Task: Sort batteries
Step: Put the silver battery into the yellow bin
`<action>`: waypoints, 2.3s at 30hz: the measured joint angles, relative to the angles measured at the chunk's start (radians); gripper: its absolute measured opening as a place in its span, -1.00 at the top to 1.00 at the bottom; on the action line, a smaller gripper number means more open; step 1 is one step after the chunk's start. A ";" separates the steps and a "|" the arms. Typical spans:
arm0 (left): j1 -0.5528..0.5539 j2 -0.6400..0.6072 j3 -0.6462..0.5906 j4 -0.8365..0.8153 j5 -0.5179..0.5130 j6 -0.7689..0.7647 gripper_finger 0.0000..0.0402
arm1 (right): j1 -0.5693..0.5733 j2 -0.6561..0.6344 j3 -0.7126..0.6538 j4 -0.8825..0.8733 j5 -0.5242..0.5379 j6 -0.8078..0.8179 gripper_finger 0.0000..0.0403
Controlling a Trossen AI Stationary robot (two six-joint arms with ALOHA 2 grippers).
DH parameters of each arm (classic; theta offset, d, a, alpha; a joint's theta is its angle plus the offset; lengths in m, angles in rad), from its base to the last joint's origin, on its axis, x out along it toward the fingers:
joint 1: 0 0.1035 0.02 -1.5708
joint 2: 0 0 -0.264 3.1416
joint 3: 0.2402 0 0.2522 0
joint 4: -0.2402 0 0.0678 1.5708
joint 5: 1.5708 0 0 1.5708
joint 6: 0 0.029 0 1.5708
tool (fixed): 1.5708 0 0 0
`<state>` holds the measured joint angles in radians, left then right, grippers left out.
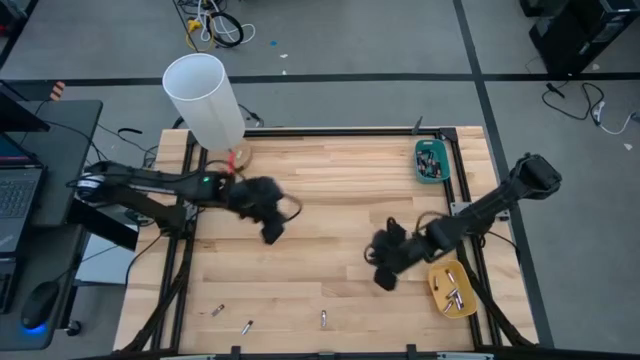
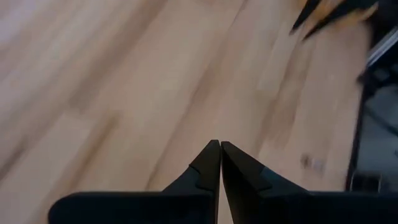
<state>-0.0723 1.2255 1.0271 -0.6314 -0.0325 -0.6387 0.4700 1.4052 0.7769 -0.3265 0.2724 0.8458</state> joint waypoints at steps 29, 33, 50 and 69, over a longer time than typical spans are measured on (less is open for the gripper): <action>-0.908 -0.051 -0.330 -0.055 -0.041 -0.882 0.22 | -0.057 0.580 0.712 0.164 0.096 0.050 0.64; -0.940 -0.044 -0.425 0.062 -0.025 -0.979 0.12 | -0.050 0.592 0.722 0.136 0.097 0.098 0.64; -0.986 0.151 -0.440 0.255 -0.036 -0.984 0.07 | -0.001 0.587 0.721 0.055 0.097 0.233 0.64; -0.985 0.281 -0.411 0.250 -0.051 -0.988 0.37 | -0.053 0.588 0.720 0.023 -0.043 0.173 0.64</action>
<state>-1.0569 1.5065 0.6159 -0.3810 -0.0836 -1.6268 0.4171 1.9934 1.4967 -0.3031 0.2299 1.0183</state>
